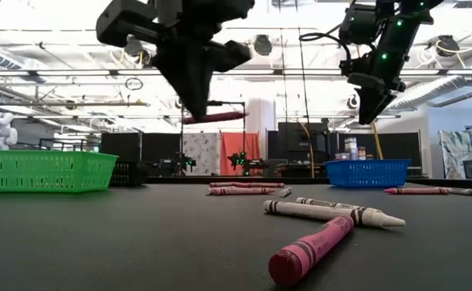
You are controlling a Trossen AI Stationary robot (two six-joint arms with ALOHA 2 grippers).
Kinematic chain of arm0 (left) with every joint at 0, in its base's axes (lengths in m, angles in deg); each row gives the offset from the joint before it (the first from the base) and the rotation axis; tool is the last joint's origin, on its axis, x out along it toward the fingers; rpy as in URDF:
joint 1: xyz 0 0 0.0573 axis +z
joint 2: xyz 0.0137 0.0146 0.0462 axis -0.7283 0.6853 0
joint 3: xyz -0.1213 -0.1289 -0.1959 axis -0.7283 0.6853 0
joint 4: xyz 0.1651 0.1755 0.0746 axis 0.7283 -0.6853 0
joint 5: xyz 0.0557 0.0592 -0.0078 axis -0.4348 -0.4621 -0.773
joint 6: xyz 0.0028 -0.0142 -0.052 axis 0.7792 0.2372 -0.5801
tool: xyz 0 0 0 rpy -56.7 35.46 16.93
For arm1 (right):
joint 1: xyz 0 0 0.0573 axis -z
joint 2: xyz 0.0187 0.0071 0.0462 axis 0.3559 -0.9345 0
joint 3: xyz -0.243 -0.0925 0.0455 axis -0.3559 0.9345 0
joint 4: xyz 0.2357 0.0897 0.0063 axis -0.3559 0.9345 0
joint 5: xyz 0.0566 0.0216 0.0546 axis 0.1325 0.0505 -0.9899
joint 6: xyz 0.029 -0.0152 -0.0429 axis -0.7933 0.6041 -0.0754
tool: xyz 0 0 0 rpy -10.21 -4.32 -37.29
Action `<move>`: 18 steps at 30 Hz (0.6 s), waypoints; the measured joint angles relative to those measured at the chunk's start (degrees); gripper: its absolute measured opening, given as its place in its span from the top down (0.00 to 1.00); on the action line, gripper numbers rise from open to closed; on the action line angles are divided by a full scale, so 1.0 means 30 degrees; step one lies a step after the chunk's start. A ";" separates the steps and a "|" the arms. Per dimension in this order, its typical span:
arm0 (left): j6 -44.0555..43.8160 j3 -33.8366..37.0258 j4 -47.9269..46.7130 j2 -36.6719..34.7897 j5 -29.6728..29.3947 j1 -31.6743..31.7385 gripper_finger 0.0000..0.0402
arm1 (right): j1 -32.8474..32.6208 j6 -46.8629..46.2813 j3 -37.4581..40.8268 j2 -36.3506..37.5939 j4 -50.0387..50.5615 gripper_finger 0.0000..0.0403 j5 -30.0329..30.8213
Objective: Sort crayons
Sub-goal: Put the red crayon into the back bin
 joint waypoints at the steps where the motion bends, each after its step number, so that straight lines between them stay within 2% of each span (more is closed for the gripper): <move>1: -0.0015 0.0000 -0.0433 -0.0056 -0.0003 0.0224 0.98 | 0.0003 0.0000 0.0000 0.0000 0.0000 0.71 -0.0003; 11: -0.0179 0.0007 -0.2022 -0.0286 -0.0017 0.2801 0.98 | 0.0000 0.0000 0.0004 0.0000 0.0256 0.71 -0.0007; 18: -0.0560 0.0028 -0.3522 -0.0629 -0.0010 0.4815 0.98 | 0.0000 -0.0066 0.0003 0.0000 0.1798 0.71 -0.0008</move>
